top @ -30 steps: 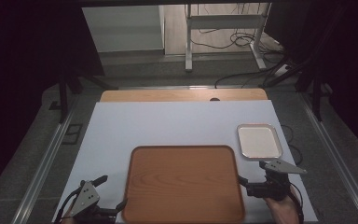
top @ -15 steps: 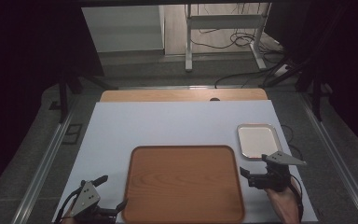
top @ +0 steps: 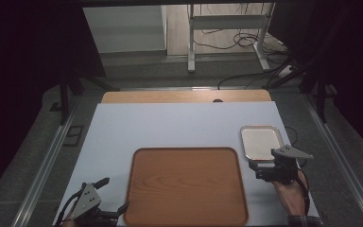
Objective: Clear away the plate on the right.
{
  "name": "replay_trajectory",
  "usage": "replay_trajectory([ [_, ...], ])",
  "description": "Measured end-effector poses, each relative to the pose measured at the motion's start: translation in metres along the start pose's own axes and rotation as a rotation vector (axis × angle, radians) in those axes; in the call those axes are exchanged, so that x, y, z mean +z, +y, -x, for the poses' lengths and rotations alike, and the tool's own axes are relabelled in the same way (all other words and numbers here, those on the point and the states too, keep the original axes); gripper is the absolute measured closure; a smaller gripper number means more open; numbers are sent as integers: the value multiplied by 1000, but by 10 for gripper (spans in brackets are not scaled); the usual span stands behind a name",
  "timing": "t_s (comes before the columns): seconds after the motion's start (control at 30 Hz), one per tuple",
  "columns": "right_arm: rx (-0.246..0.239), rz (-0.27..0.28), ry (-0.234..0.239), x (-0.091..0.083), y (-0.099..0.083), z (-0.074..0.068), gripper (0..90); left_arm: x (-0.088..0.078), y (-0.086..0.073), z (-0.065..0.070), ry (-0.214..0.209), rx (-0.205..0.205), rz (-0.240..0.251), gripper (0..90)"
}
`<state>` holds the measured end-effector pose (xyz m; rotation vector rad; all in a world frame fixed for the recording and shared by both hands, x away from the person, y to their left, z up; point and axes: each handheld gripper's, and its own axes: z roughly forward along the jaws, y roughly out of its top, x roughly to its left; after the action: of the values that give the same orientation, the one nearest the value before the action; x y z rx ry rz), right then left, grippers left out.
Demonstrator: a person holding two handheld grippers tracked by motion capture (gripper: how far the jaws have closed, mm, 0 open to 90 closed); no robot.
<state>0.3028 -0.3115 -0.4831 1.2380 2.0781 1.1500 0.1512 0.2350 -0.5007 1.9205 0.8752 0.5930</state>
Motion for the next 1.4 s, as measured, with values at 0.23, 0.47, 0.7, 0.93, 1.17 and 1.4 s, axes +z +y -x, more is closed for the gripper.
replay_trajectory([
  [0.23, 15, -2, -18, 4, 3, 13, 0, 0, 0, -1, -1, -7, 3, 15],
  [0.47, 37, 15, -47, 5, 7, 28, 0, 0, 0, -1, 0, -2, 1, 14],
  [0.7, 68, -12, -77, 12, 11, 46, 8, 0, 0, 0, 0, 0, 1, 15],
  [0.93, 96, -32, -102, 18, 13, 57, 0, 0, 0, 0, 2, 1, -1, 15],
  [1.17, 148, -59, -139, 25, 14, 70, 0, 0, 0, 0, 2, 4, -3, 15],
  [1.4, 158, -83, -174, 30, 19, 80, 22, 1, 0, 1, 3, 8, -5, 16],
])
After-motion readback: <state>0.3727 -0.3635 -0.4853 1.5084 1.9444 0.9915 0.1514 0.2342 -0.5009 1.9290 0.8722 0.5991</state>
